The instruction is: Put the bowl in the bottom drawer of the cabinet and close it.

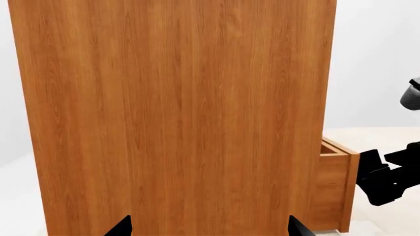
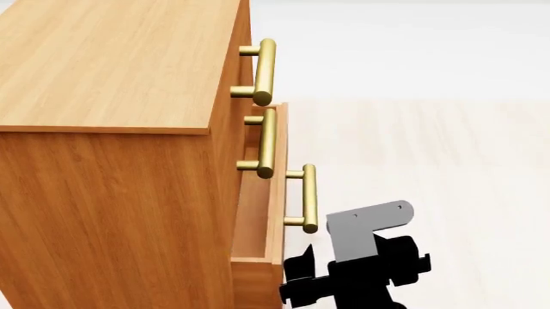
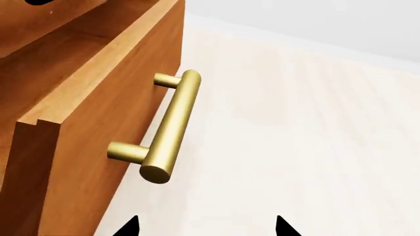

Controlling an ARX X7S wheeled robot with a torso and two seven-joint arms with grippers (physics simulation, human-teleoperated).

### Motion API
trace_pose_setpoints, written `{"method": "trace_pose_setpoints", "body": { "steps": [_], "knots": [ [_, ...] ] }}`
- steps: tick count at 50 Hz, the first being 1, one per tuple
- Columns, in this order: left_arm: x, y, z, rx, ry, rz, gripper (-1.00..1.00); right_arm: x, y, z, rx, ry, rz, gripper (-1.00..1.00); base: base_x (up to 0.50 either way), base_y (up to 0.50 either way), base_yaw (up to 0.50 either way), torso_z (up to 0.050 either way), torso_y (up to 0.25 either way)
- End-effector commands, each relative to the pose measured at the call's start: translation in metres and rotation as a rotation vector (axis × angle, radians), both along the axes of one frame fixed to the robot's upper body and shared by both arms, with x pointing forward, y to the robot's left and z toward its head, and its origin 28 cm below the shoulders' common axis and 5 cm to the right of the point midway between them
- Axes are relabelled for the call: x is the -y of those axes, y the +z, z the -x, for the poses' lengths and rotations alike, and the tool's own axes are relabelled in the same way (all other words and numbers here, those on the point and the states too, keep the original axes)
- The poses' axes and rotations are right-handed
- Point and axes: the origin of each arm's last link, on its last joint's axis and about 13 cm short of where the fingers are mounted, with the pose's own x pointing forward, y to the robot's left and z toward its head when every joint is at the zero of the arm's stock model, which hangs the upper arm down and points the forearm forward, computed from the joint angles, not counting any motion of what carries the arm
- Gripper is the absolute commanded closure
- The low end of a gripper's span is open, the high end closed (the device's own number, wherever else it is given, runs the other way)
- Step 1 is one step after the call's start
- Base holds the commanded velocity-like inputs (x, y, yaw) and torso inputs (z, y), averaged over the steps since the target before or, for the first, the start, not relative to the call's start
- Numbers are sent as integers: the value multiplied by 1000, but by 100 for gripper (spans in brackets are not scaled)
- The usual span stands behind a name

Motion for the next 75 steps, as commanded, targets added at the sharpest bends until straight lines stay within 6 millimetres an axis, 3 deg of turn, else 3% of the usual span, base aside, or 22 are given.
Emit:
{"method": "trace_pose_setpoints", "body": {
  "steps": [1,51,75],
  "knots": [
    [0,1,0,1,1,3,-100,-12,4,0,5,42,-40,-100,0,0,0,0,0],
    [-1,3,1,5,8,22,-100,-38,3,11,21,113,-29,-100,0,0,0,0,0],
    [-2,1,0,5,28,26,-100,-38,16,12,-14,321,-119,-100,0,0,0,0,0]
  ]
}}
